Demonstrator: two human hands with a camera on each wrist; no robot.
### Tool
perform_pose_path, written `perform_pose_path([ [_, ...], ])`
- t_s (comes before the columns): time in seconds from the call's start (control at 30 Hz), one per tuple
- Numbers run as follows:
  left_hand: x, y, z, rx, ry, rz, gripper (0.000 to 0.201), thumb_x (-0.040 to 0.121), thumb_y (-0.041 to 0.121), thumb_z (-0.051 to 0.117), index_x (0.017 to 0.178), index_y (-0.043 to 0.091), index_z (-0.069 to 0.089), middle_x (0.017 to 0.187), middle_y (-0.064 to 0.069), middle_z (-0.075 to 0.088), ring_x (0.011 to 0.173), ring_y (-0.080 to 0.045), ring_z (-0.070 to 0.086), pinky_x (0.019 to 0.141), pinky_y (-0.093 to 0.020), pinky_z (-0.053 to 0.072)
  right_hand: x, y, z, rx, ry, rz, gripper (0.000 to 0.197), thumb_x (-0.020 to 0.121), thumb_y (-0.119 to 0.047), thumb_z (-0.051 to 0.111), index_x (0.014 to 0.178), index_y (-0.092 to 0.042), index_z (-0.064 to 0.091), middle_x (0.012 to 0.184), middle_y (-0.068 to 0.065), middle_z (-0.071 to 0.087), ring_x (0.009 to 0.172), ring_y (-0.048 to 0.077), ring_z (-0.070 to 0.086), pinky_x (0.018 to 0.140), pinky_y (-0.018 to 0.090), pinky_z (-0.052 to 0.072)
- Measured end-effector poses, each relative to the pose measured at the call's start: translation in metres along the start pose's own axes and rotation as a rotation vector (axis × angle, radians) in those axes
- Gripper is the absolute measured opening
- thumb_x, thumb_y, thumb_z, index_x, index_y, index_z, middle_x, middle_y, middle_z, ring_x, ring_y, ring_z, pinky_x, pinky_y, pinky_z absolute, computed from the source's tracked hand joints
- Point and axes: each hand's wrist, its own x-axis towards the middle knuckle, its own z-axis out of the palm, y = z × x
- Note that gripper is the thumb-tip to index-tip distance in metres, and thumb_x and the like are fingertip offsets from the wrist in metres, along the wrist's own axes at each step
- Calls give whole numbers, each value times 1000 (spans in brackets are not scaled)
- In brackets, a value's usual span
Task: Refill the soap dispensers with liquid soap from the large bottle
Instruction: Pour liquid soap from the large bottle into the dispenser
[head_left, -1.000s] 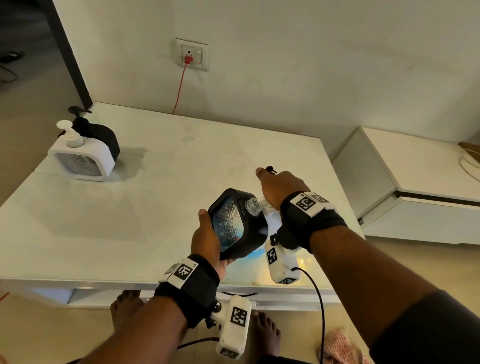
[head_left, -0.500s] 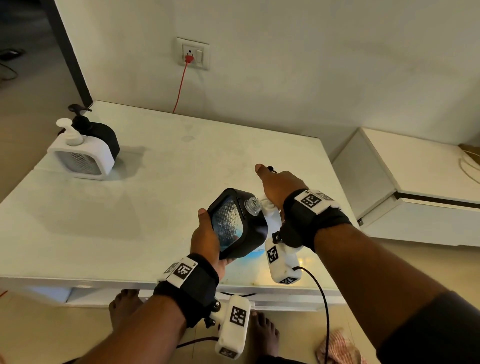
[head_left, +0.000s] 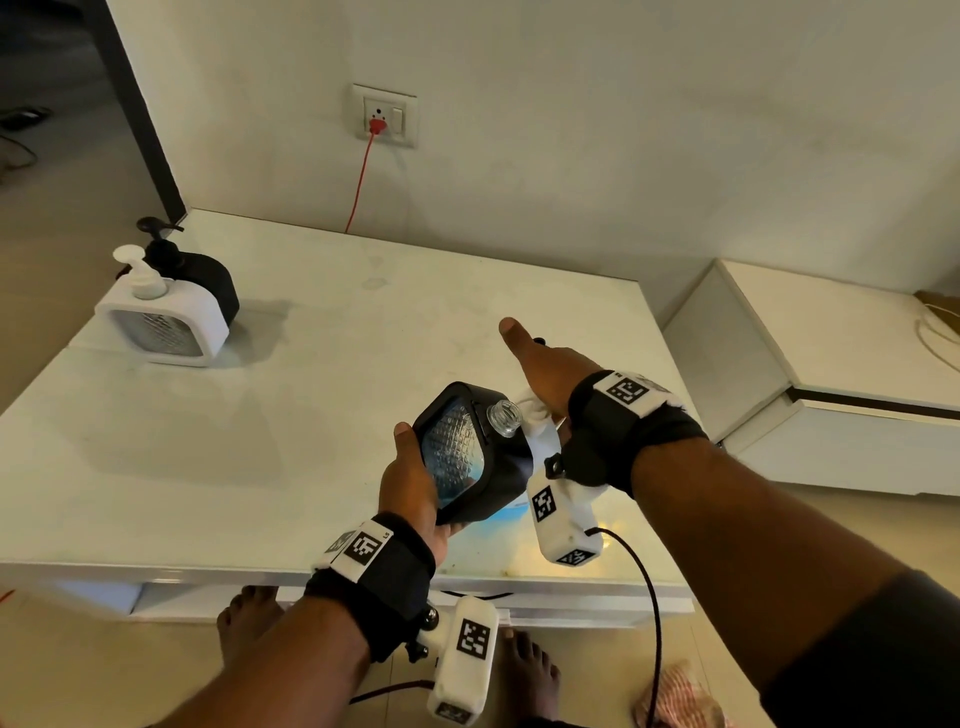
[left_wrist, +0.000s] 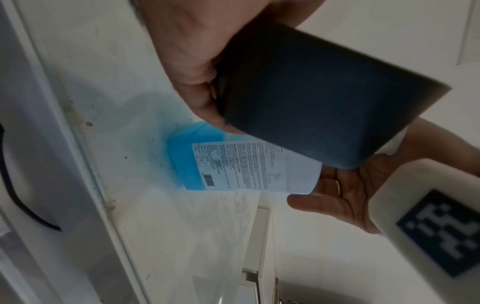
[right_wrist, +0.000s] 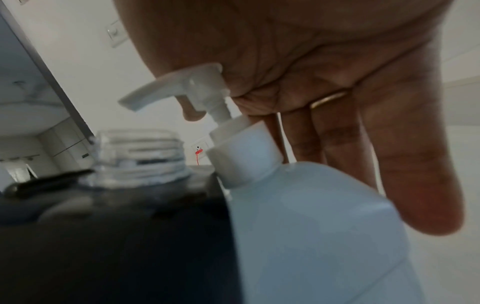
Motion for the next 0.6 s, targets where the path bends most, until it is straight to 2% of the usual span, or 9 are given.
perform_pose_path([
  [0.03,-1,0,0,1,0,3,49,105,65,34,120,27,60,130,-17,65,116,-41,64,105,-59,51,2,1,1,0,9,1,77,88,-81,17,76,-15,53,87,10,62,78,24,57,91,38,45],
  [0.1,0,0,1,-1,3,1,45,105,64,34,110,28,60,128,-16,65,116,-40,64,103,-57,52,5,3,3,-19,46,11,78,89,-80,21,88,-12,59,108,12,63,94,28,58,90,36,42],
  [0.17,1,0,0,-1,5,-4,43,105,63,35,105,29,60,126,-16,65,115,-40,64,99,-55,55,8,6,6,-35,86,28,82,89,-79,24,118,-12,62,128,12,61,108,30,58,93,37,39],
  [0.23,1,-1,0,6,3,-7,46,105,64,35,112,27,62,125,-16,66,114,-40,65,95,-54,57,8,8,8,-31,125,51,83,90,-77,28,141,-15,49,135,11,57,117,31,56,98,39,39],
  [0.3,2,-3,0,-2,-6,-2,53,104,66,35,126,25,61,127,-17,66,113,-40,66,96,-56,57,6,9,9,-17,147,62,79,91,-73,31,146,-16,44,137,11,57,119,31,55,99,39,39],
  [0.43,0,-2,1,-1,-11,1,54,105,65,35,130,24,60,126,-18,66,112,-40,66,96,-57,57,3,10,8,-23,147,58,76,94,-69,32,146,-15,43,138,11,55,120,31,55,100,38,40],
  [0.53,-3,0,1,4,-14,-4,50,105,65,34,121,26,62,125,-17,66,113,-40,65,99,-57,55,3,7,6,-50,101,39,91,87,-81,27,146,-15,43,134,11,59,112,31,58,93,37,41],
  [0.6,-3,3,0,-2,-7,-9,48,105,65,34,113,27,63,124,-17,68,113,-40,66,103,-59,53,2,2,1,-35,40,21,101,82,-87,21,142,-11,48,120,12,63,98,28,59,88,35,42],
])
